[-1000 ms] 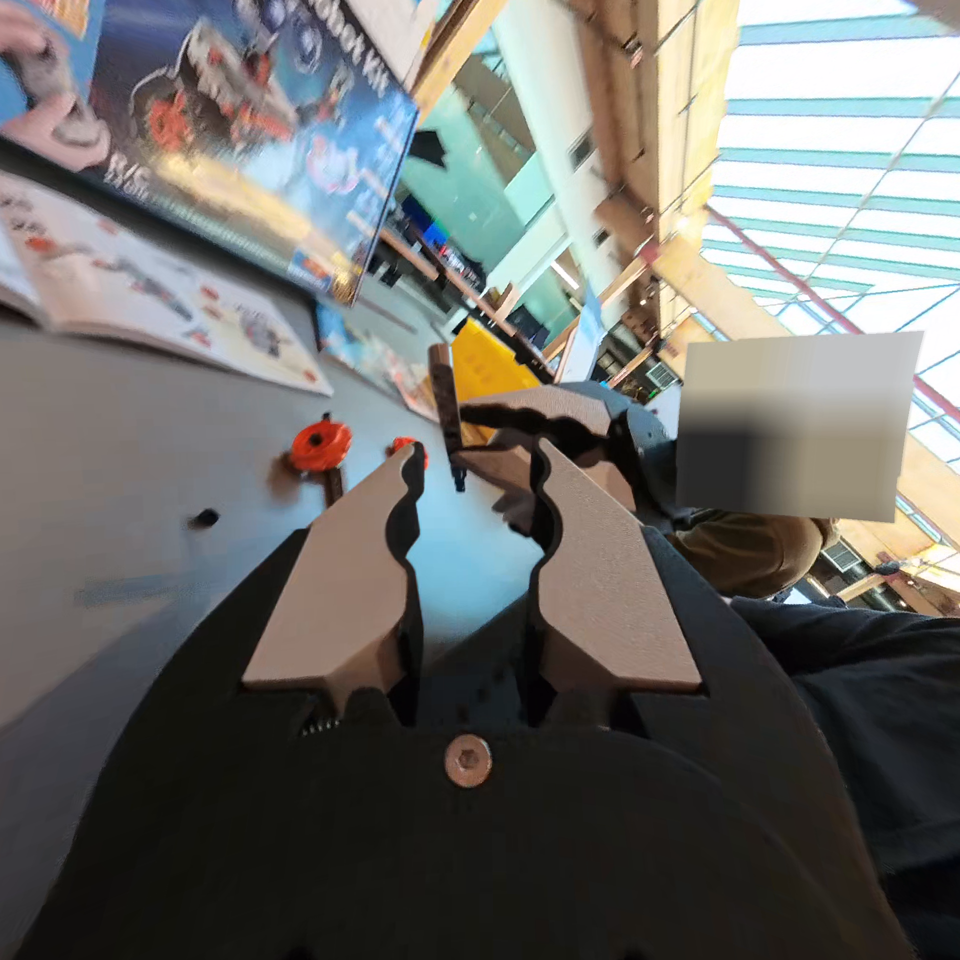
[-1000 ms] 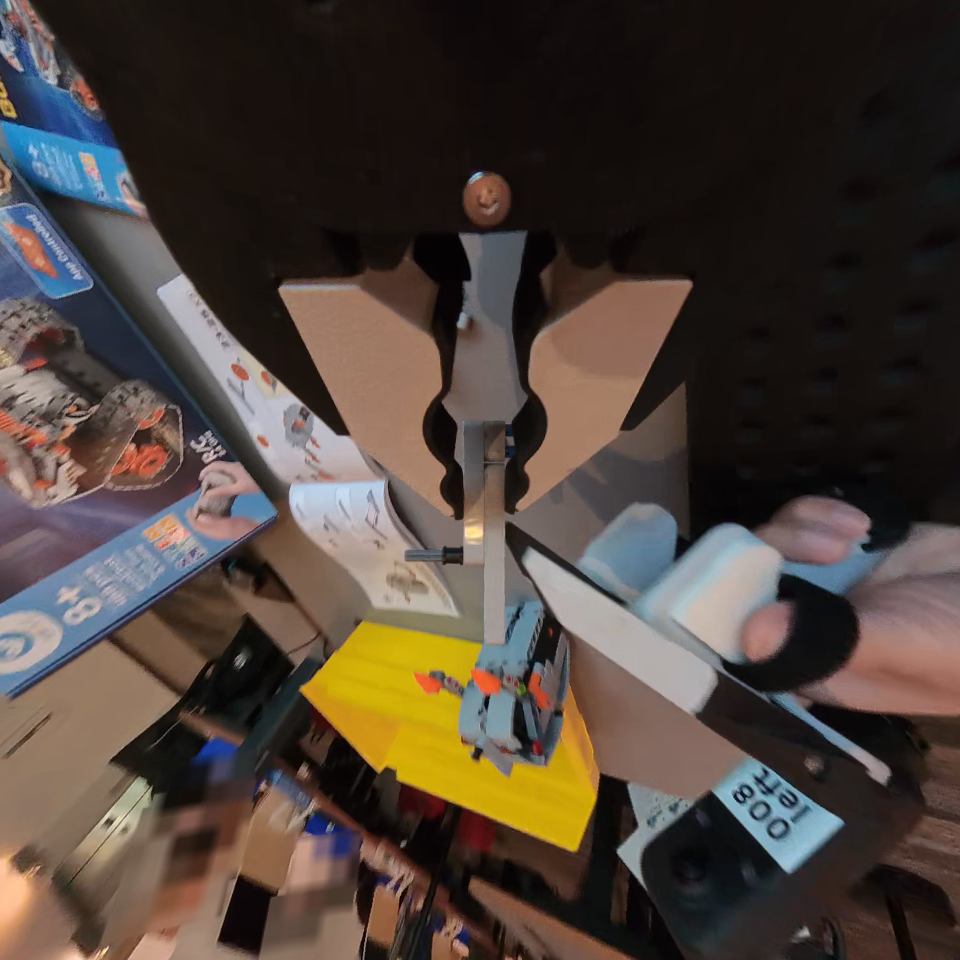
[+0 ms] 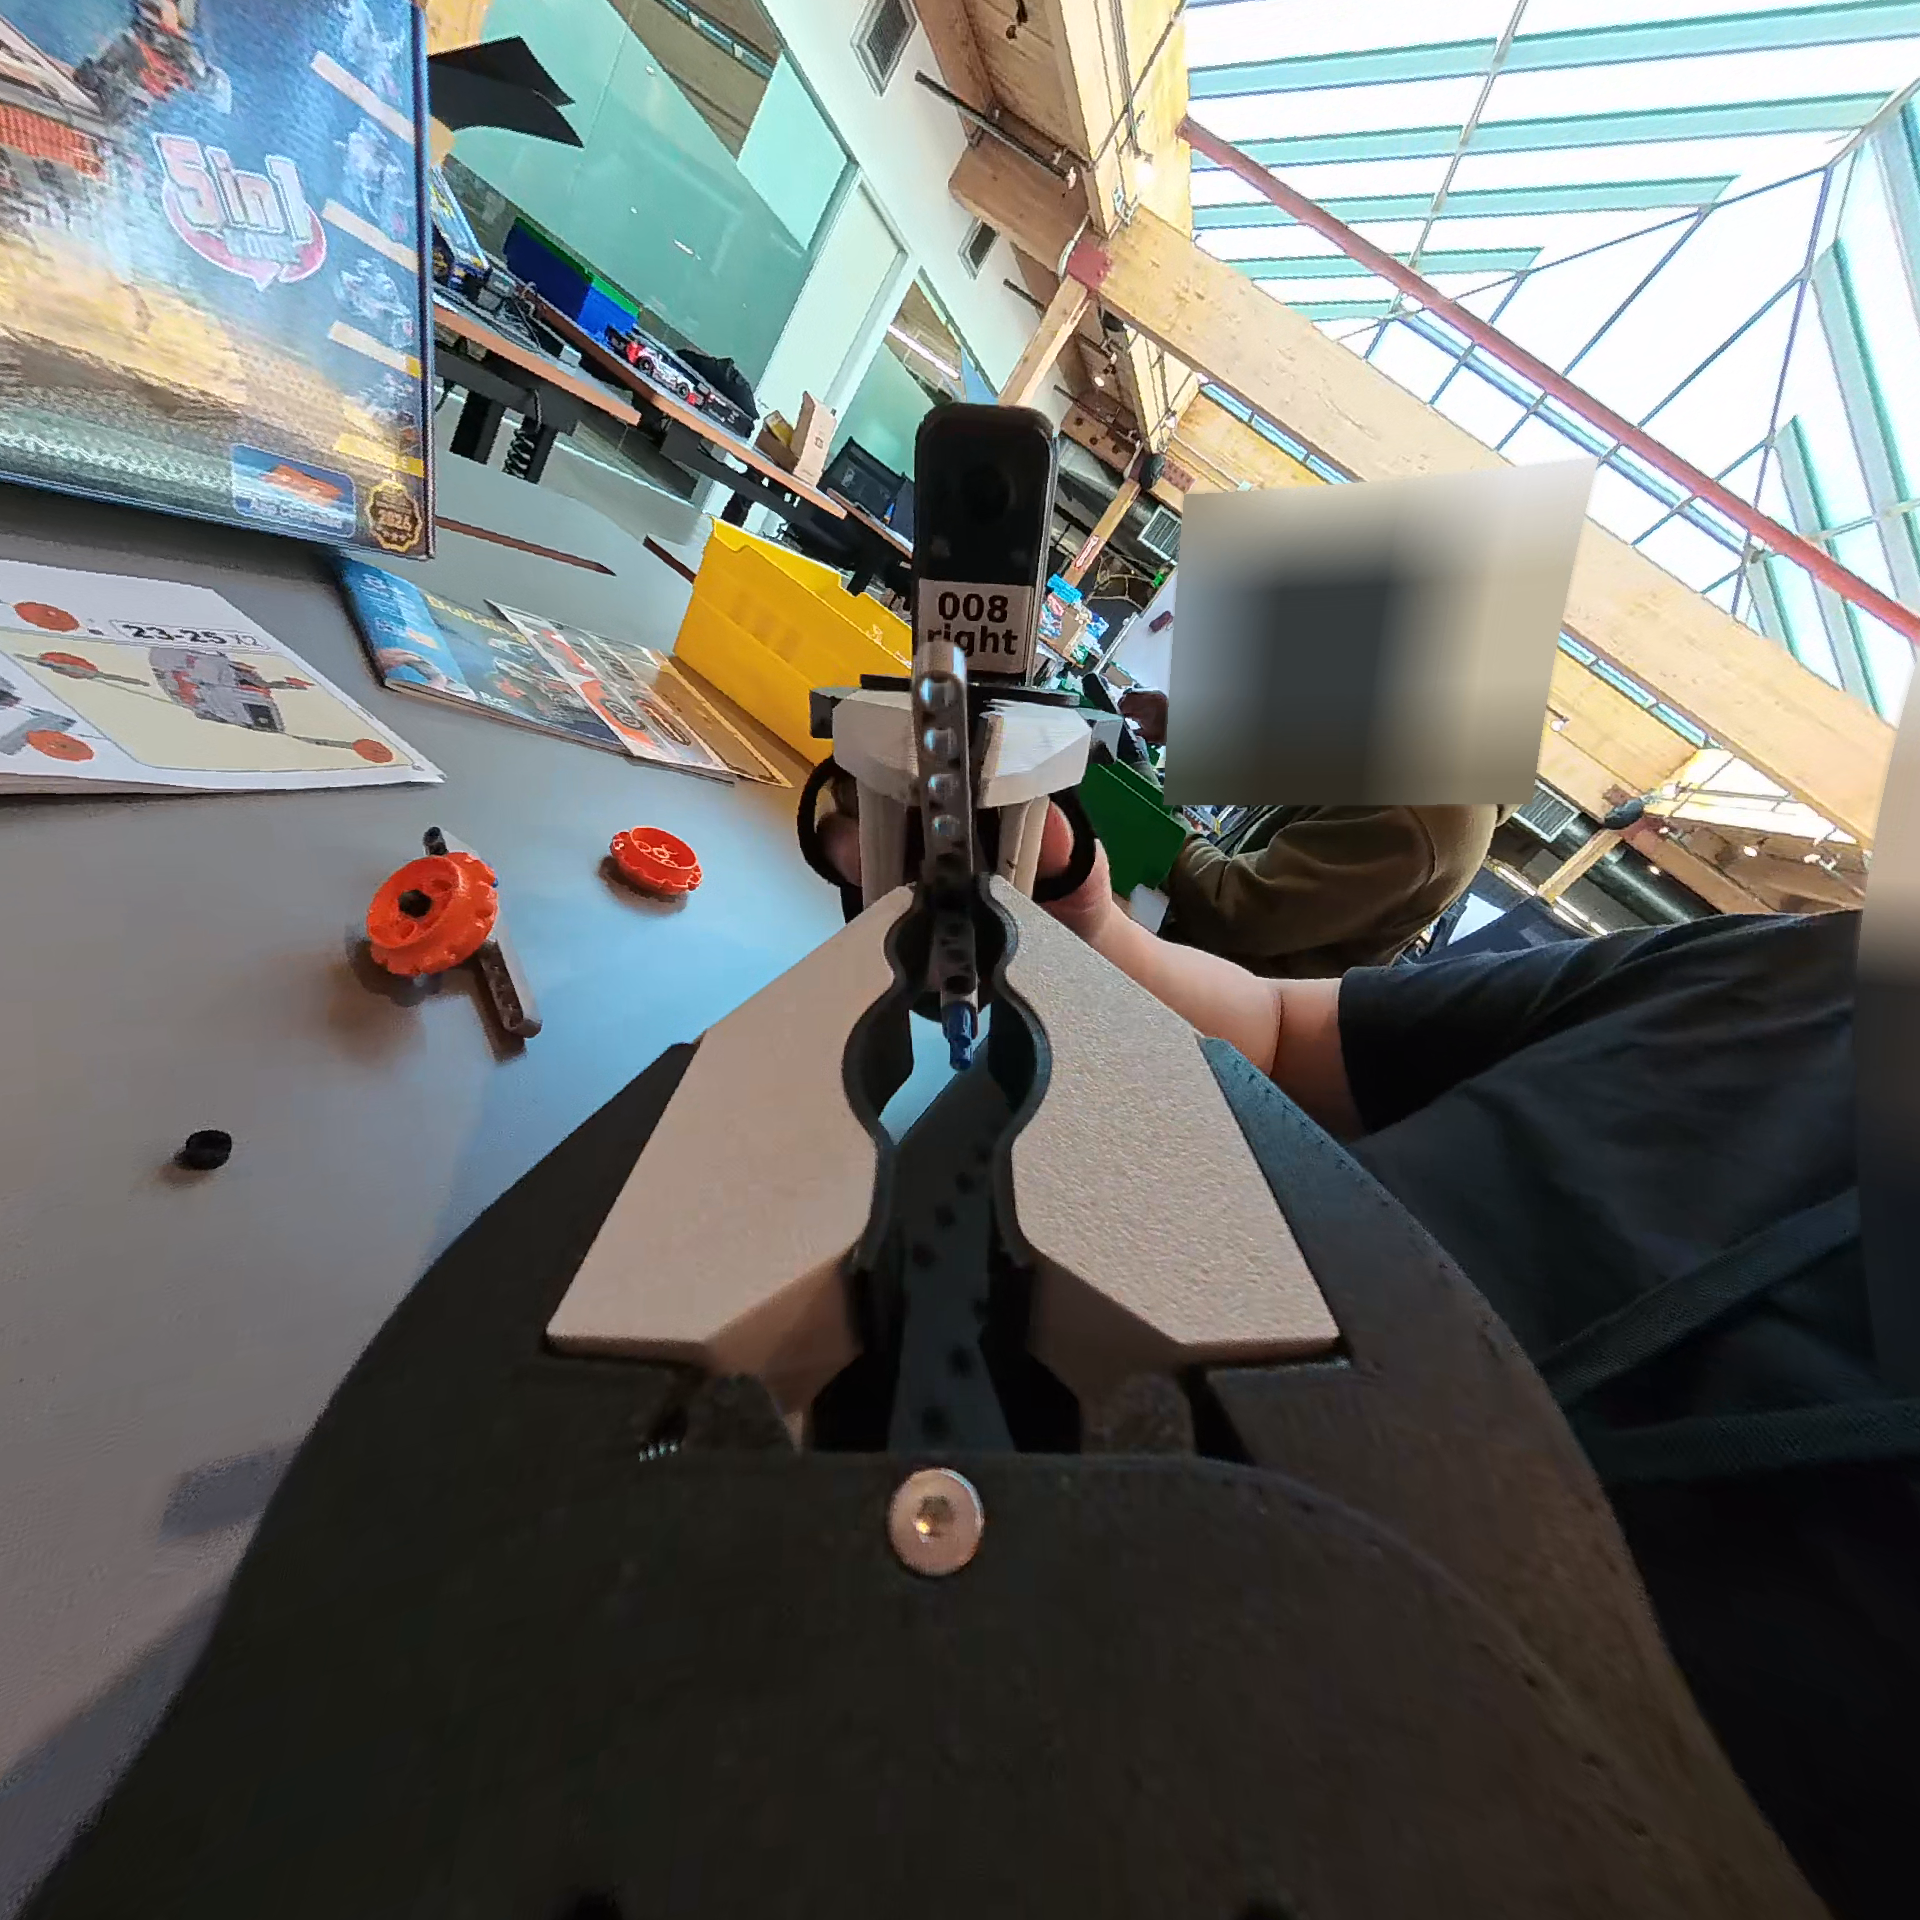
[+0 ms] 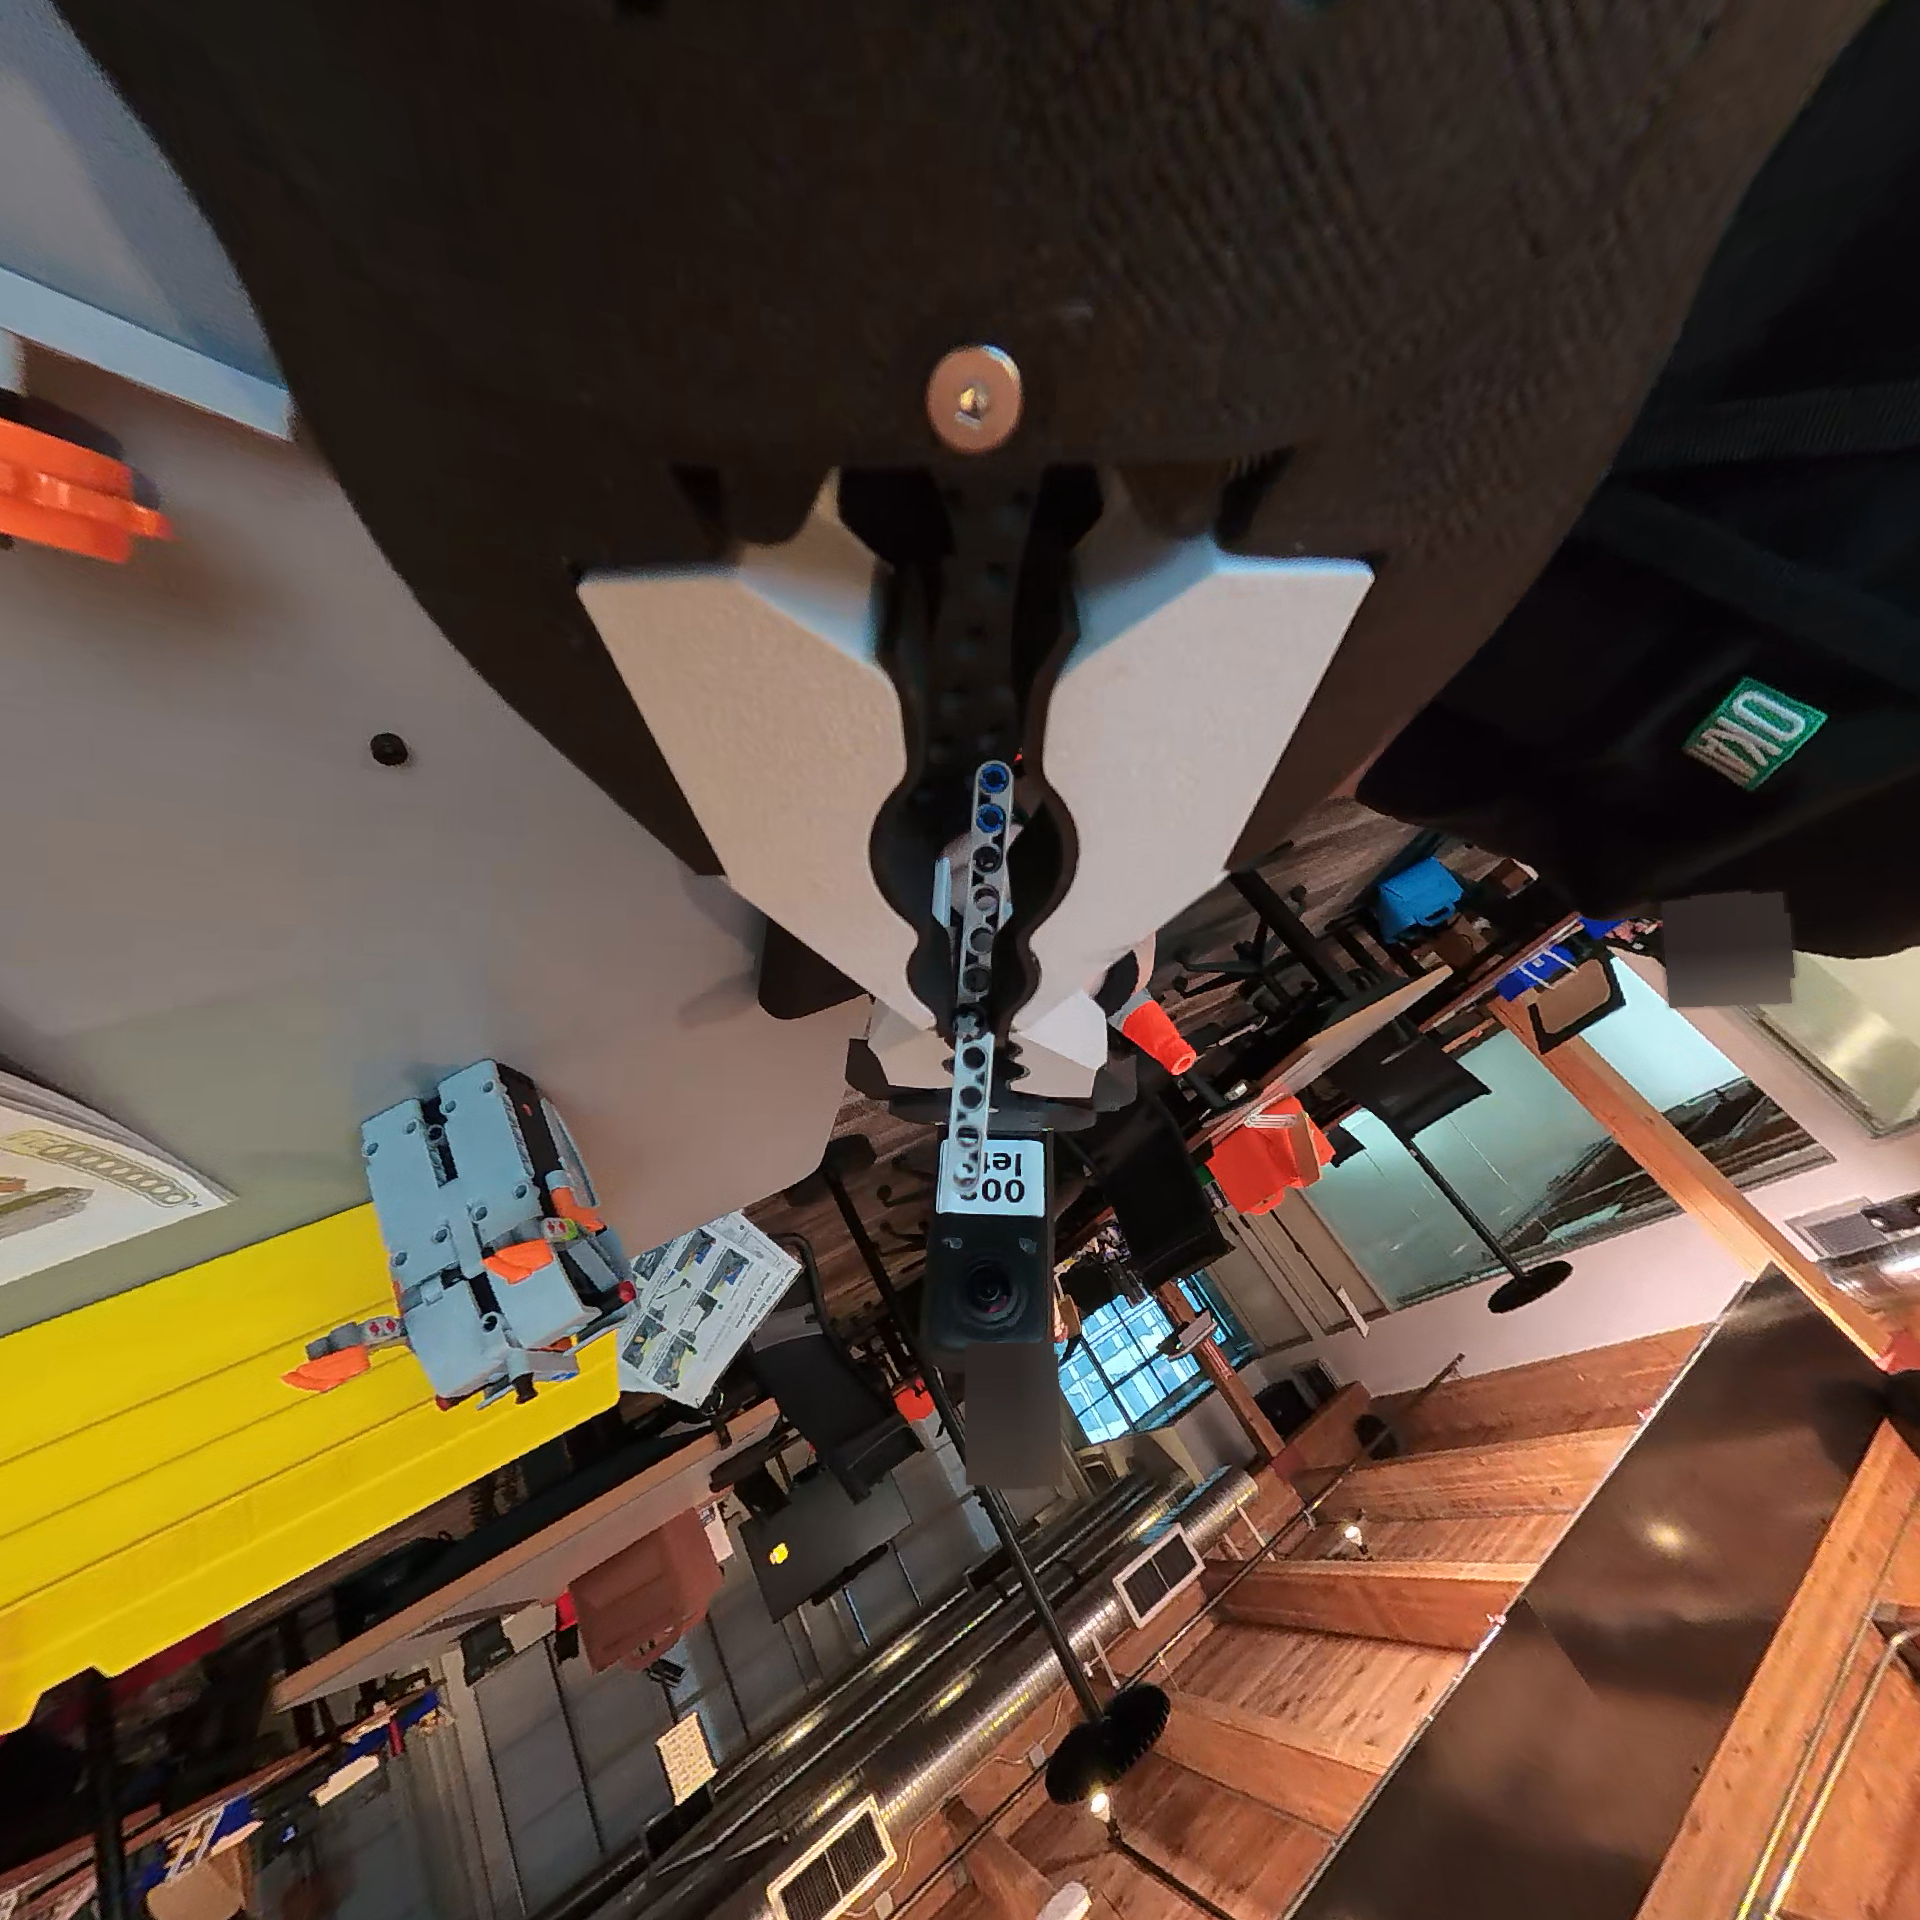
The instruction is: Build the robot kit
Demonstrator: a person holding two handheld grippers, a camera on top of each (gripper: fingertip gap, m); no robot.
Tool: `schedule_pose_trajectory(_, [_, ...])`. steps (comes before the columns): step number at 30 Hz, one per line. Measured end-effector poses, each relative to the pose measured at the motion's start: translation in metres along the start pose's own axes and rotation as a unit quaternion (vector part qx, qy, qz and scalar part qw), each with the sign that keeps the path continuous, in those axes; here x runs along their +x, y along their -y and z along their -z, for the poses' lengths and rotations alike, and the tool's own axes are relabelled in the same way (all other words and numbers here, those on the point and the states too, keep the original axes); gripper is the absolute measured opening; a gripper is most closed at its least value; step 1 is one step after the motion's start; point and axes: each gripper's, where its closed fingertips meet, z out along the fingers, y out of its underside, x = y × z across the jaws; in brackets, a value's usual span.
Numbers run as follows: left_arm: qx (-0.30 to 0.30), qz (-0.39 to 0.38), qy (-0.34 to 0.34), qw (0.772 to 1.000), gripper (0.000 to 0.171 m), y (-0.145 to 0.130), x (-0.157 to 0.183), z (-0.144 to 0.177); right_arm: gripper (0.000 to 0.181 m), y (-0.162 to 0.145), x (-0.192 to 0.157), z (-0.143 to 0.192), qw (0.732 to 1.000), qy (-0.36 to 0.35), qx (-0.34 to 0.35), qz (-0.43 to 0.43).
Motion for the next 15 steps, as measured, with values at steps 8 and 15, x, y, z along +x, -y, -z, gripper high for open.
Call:
schedule_pose_trajectory(8, [0.006,0.002,0.004,1.0,0.006,0.003,-0.0012,0.0005,0.004,0.0014,0.001,0.0014,1.0,-0.003,0.004,-0.005])
schedule_pose_trajectory(15, [0.026,0.004,0.004,1.0,0.005,0.0068,-0.0036,0.0034,0.004,0.0004,0.003,0.0015,1.0,-0.01,0.001,-0.004])
